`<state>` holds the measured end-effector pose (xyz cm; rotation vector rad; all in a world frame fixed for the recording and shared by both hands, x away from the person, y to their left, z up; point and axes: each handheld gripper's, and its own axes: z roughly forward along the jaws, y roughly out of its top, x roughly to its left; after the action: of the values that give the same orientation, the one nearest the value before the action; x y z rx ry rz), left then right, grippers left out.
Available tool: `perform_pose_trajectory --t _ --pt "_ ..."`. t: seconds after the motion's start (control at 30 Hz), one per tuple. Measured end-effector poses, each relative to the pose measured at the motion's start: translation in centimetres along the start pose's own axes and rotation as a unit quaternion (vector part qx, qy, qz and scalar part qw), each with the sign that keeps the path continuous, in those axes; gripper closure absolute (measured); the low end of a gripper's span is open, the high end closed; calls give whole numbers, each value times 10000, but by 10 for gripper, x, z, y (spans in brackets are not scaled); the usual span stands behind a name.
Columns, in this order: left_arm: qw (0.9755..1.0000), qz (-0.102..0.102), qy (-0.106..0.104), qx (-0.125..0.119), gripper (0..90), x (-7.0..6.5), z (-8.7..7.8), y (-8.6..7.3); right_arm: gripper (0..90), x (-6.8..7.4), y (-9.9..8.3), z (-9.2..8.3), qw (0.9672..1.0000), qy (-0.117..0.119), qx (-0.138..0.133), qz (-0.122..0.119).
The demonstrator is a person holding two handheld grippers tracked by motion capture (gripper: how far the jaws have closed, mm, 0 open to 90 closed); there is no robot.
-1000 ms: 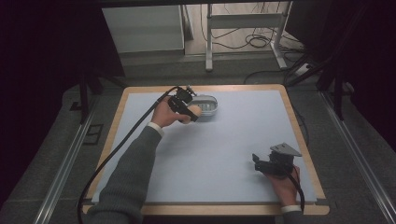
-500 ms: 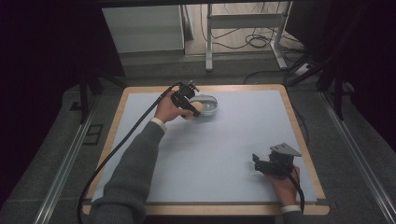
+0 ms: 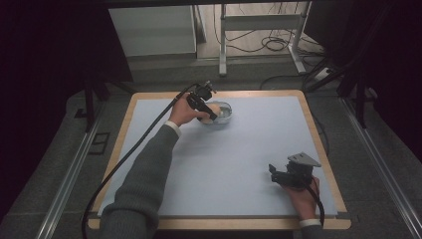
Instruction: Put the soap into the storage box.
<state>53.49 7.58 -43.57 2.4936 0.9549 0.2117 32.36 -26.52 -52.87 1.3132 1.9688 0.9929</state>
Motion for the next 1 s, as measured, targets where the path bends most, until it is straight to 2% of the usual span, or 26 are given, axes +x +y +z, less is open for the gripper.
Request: perform_pose_trajectory --t 0.27,0.47,0.87,1.0 --pt "9999 103 -53 31 329 3 10 10 67 0 0 0 10000 -2 15 -9" --pt "9999 155 -4 63 329 8 15 19 67 0 0 1 10000 0 28 -16" --pt "9989 416 42 193 328 7 26 31 67 0 0 1 10000 2 63 -10" --pt "9991 381 4 174 328 6 30 31 67 0 0 1 10000 5 65 -9"
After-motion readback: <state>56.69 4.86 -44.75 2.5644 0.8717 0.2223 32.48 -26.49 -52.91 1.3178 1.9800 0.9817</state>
